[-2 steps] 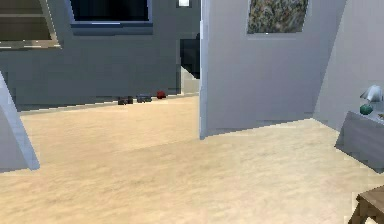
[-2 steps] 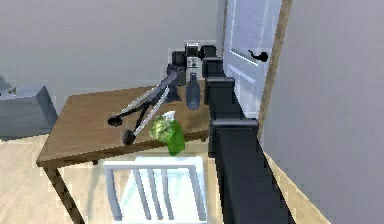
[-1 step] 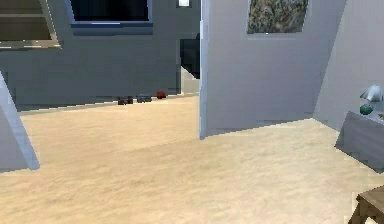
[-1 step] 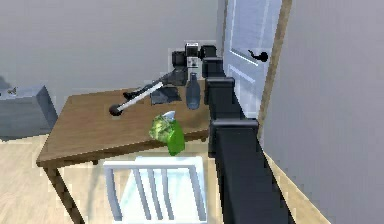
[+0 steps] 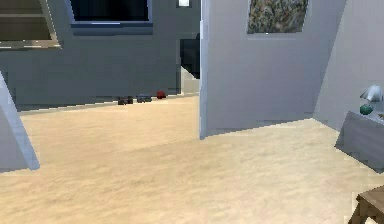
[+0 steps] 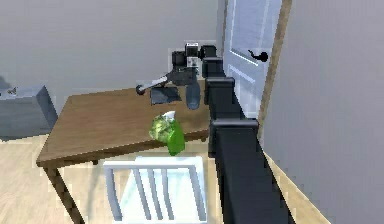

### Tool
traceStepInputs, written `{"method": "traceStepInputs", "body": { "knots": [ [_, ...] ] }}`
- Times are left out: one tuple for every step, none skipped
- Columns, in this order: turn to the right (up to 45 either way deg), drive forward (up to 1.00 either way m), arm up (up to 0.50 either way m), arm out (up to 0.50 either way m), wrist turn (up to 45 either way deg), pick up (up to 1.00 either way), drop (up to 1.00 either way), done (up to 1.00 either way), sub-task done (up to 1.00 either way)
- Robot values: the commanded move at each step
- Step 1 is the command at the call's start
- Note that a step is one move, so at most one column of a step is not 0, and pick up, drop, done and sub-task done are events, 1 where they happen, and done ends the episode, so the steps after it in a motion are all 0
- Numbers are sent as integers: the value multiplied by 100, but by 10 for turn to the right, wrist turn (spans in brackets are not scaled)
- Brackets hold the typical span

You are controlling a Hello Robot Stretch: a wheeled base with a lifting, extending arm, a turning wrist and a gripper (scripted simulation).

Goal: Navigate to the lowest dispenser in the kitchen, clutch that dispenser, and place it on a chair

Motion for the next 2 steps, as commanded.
{"method": "traceStepInputs", "body": {
  "knots": [
    [0, 0, 0, 0, 180, 0, 0, 0, 0],
    [0, 0, -8, 0, 0, 0, 0, 0, 0]
  ]
}}
